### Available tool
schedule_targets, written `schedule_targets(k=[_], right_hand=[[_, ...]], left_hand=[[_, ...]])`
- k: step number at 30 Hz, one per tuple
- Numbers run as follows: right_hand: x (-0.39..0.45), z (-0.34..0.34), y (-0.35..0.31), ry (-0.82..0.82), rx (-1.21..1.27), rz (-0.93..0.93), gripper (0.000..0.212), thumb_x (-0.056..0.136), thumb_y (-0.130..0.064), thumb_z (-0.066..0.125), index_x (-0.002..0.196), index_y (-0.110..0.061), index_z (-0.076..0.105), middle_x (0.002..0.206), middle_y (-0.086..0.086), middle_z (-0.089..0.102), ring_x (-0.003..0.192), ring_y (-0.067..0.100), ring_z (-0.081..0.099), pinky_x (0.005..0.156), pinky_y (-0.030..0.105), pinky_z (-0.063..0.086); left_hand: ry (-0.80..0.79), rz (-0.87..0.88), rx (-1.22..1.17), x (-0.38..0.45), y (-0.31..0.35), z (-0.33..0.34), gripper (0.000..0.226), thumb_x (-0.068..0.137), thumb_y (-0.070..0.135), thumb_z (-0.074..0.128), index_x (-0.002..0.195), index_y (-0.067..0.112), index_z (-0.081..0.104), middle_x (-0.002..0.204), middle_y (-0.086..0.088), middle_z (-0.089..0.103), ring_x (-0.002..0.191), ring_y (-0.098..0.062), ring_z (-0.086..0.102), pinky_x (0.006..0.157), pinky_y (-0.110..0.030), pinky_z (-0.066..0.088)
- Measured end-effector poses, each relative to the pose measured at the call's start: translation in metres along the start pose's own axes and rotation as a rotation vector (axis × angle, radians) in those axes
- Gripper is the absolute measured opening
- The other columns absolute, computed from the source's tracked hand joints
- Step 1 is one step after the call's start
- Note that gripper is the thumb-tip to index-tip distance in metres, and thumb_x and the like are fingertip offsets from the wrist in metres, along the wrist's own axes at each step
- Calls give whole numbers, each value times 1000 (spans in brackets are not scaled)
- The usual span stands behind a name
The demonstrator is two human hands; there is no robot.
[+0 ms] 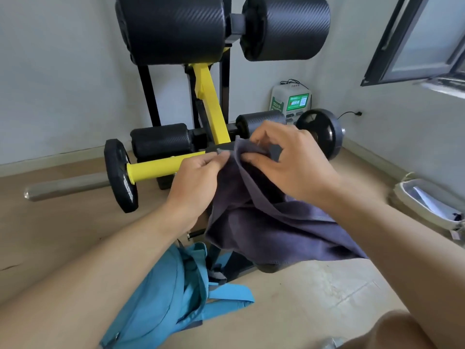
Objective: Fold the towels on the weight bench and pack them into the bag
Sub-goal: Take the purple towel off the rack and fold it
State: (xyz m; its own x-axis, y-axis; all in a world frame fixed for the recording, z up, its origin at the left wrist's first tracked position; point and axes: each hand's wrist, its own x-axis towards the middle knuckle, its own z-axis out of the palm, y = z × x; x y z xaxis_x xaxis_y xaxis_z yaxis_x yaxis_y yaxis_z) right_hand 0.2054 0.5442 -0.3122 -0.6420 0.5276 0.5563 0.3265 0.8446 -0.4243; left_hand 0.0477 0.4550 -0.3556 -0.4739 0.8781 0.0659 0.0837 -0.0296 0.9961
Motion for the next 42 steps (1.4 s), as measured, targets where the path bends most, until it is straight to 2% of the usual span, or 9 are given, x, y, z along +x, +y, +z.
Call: schedule_targets(k=[6,10,14,18,24,31,36,39,42], right_hand=[[0,13,-5,-82,63,140,17,89,-44,72,81,-29,69,53,-9,60,50,7,50,51,25,39],[0,17,-4,-66,102,243,17,87,-45,74,81,-29,72,61,-7,68,56,5,59,55,23,47],[-1,18,0,-46,124,270,20,86,-47,75,79,-29,71,62,-5,68,55,4,58,58,25,48],[-2,16,0,-35,141,296,19,87,-46,74,77,-30,70,57,-15,64,52,0,54,51,14,38],[-4,15,0,-16,194,277,20,89,-44,74,76,-28,72,59,-10,66,51,3,53,50,20,41],[-6,15,-4,-11,154,275,27,88,-48,72,73,-26,71,55,-9,60,51,3,49,51,18,36],[-7,10,-13,-78,-11,193,55,86,-58,67,60,-14,49,50,-4,42,50,11,37,49,25,28],[-8,2,-21,-134,-54,47,62,85,-59,70,61,-11,39,52,1,36,53,17,31,50,26,22],[-12,1,-33,-213,-84,-57,61,82,-61,72,61,-12,41,54,6,41,57,22,35,52,27,25]], left_hand=[[-18,-29,-105,-4,4,-2,29,103,20,54,97,14,81,101,-20,76,90,-24,71,90,-43,53],[-17,-45,-184,-7,6,2,34,103,17,52,86,10,79,79,-11,76,75,-19,71,79,-35,55],[-50,-37,-199,-10,9,3,41,105,28,48,87,11,80,88,-12,79,81,-24,74,84,-39,58],[-62,4,-168,-11,10,6,37,102,31,56,88,6,80,84,-12,77,77,-21,72,77,-35,57],[-44,75,-46,-9,5,7,26,97,39,64,92,22,83,95,-7,80,97,-28,75,100,-59,53],[66,167,111,-12,10,6,28,98,44,62,85,31,83,82,-4,79,88,-21,74,92,-51,57],[192,248,51,2,11,-9,45,98,46,59,87,7,76,80,-15,73,76,-30,66,75,-42,52],[353,135,-52,19,7,-33,55,94,50,57,92,-4,65,82,-8,59,80,-17,51,77,-37,40],[466,29,-74,35,-6,-64,40,91,53,57,81,17,69,88,-2,60,85,-16,55,80,-38,44]])
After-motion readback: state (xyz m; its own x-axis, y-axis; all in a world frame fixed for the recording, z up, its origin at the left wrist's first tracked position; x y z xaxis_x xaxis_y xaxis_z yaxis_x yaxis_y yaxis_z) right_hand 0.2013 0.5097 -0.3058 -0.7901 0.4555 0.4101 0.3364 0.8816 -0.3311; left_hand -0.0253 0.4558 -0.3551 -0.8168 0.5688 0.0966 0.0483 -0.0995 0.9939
